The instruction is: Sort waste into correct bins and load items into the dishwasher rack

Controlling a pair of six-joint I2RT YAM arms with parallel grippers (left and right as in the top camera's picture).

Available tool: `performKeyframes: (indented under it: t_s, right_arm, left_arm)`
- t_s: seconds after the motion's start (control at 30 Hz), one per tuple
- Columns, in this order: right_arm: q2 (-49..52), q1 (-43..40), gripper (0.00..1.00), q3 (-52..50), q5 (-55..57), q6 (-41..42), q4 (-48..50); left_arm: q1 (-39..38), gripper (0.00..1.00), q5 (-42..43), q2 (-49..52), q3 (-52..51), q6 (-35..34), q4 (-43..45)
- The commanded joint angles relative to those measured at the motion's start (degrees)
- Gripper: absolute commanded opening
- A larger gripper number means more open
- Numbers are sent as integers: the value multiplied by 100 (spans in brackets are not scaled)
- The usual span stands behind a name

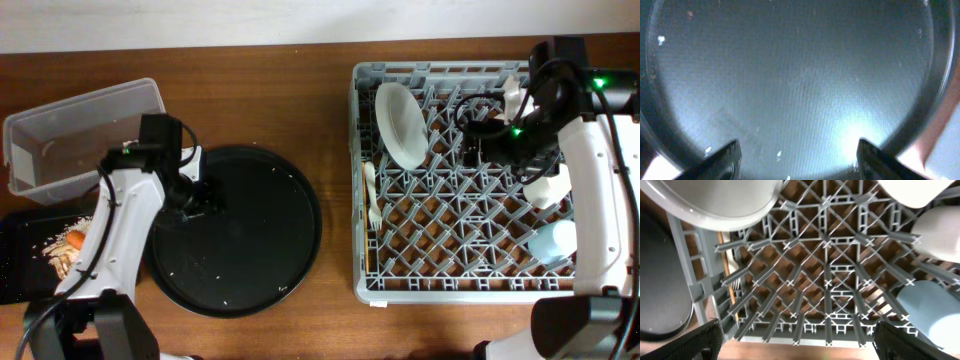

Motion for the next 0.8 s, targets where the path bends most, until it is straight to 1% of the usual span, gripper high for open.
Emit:
performKeyframes:
  t_s: [0.0, 0.07, 0.1, 0.13, 0.17, 0.2, 0.27, 0.3, 0.33, 0.4, 0.47, 0.57, 0.77]
  right_arm:
    - [9, -197, 99, 13, -197, -208, -39]
    - [-66, -278, 99, -26, -197, -245, -44]
    - [-160, -321, 99, -153, -186, -273, 24]
    - [-334, -374, 99, -391, -179, -269, 175]
    - [-713, -411, 99, -925, -184, -267, 575]
    - [-999, -411, 99, -1305, -184, -264, 863]
    - [-1963, -411, 99, -2465, -179, -229, 1707]
    - [-2251, -411, 99, -2785, -175, -203, 1939]
    - [-2817, -411, 99, -3373, -179, -192, 2310]
    - [-3729, -411, 99, -4214, -175, -133, 2763]
    - [-4592, -411, 99, -4765, -63, -136, 2855]
    - [-5333, -409, 99, -4889, -50, -138, 2391]
    - [-5375, -411, 99, -4889, -50, -138, 2391]
  left_arm:
    - [17, 81, -289, -83, 881, 330, -857]
    - [17, 85, -372, -188, 835, 328, -1010]
    - [15, 95, -374, -278, 765, 328, -990]
    - [15, 96, -369, -479, 614, 326, -863]
    - [15, 99, -358, -831, 302, 323, -560]
    - [15, 99, -345, -1150, 0, 323, -302]
    - [17, 99, -352, -1932, -625, 302, 114]
    - [15, 99, -369, -2221, -826, 302, 247]
    - [15, 99, -372, -2706, -1137, 302, 468]
    - [15, 99, -372, -3644, -1644, 299, 715]
    - [17, 99, -372, -4478, -2079, 297, 841]
    - [15, 99, -367, -5215, -2415, 299, 881]
    - [17, 99, -372, -5281, -2415, 304, 850]
